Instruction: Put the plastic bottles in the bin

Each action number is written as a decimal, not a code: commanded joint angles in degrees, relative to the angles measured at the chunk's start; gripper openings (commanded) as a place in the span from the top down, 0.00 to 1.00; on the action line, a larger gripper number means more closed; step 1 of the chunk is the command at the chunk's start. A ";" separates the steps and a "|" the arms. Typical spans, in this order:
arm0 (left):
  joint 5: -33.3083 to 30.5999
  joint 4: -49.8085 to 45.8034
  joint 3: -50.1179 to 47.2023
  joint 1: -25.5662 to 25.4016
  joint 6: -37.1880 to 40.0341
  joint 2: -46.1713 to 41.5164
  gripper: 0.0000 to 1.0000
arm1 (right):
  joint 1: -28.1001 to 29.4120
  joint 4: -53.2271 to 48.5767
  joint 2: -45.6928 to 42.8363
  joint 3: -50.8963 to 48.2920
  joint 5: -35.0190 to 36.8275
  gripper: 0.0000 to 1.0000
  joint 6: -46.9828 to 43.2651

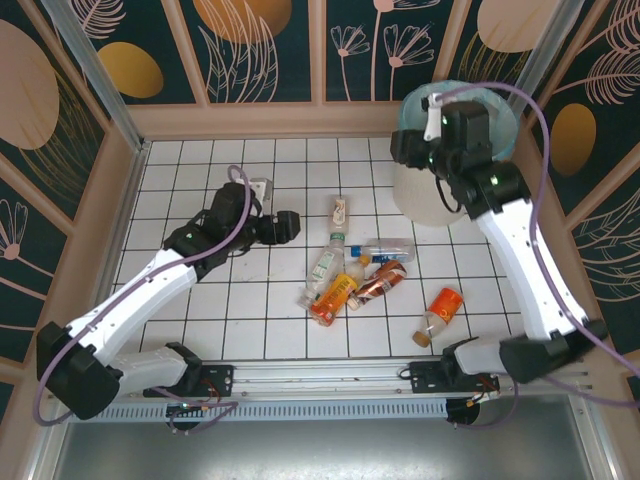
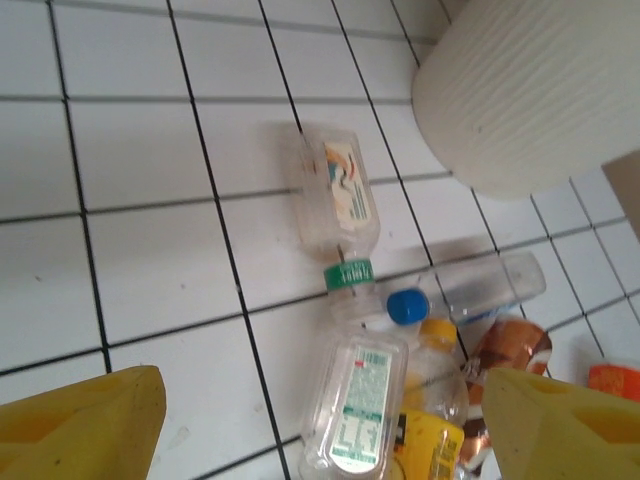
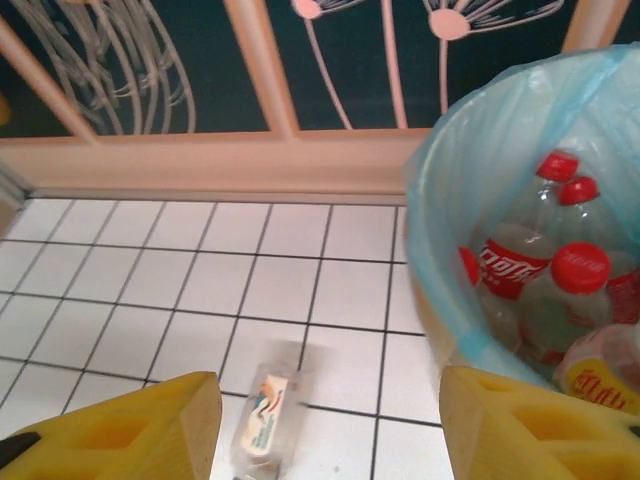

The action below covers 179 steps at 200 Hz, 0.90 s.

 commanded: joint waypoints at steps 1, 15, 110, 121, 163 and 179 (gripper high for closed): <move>2.45 -2.23 -0.29 -2.49 0.04 1.72 0.18 | 2.10 11.80 -7.30 -8.92 -3.84 0.41 1.13; 2.48 -2.17 -0.05 -4.36 0.22 3.23 0.18 | 3.25 13.64 -11.11 -13.57 -5.71 0.41 2.13; 2.46 -8.23 9.85 -21.12 5.50 21.05 0.22 | 4.09 0.60 -19.13 -23.37 2.97 0.41 7.05; 1.48 -9.18 10.12 -22.11 5.58 22.37 0.22 | 4.04 0.51 -20.06 -23.88 3.57 0.41 7.00; 1.19 -10.93 10.73 -25.03 6.61 26.04 0.23 | 4.09 1.54 -21.63 -25.93 5.38 0.41 6.60; 0.88 -11.42 10.57 -25.58 6.35 27.07 0.24 | 4.09 1.97 -21.35 -26.76 4.93 0.41 6.55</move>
